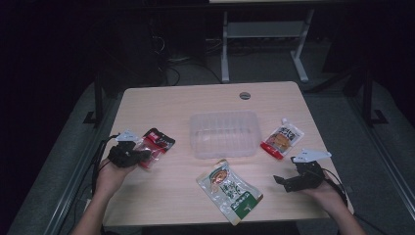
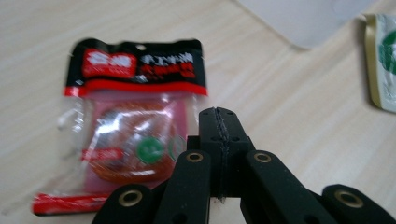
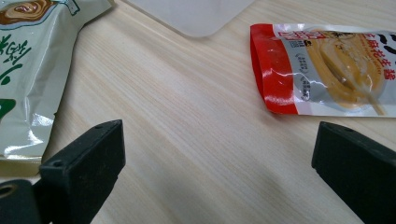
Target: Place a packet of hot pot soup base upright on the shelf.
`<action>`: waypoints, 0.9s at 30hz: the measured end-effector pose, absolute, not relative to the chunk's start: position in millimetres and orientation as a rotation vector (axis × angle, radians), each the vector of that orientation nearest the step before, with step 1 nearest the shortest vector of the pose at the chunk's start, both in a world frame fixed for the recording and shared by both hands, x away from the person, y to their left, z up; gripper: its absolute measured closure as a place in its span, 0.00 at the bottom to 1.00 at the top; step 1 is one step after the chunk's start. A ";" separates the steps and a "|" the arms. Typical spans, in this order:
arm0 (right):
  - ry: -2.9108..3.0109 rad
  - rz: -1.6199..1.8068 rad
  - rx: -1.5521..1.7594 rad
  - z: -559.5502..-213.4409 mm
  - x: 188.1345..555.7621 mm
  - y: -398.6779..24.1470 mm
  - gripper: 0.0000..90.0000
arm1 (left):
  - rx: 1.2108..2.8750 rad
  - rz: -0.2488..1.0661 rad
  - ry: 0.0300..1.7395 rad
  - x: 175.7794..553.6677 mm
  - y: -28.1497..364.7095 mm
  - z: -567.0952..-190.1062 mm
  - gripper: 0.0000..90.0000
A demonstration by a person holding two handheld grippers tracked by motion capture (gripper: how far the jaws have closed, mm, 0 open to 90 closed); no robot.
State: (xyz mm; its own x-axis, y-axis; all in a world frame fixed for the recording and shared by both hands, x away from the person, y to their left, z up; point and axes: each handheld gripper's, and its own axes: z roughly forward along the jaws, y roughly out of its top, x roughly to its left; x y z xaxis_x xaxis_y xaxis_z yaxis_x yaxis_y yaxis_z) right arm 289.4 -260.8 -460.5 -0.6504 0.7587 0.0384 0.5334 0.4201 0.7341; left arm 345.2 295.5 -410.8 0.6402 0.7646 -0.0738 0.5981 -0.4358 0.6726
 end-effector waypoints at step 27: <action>2.364 1.073 1.118 -458.9 291.3 -261.7 0.03 | 2.176 0.418 1.215 419.5 308.3 -440.3 1.00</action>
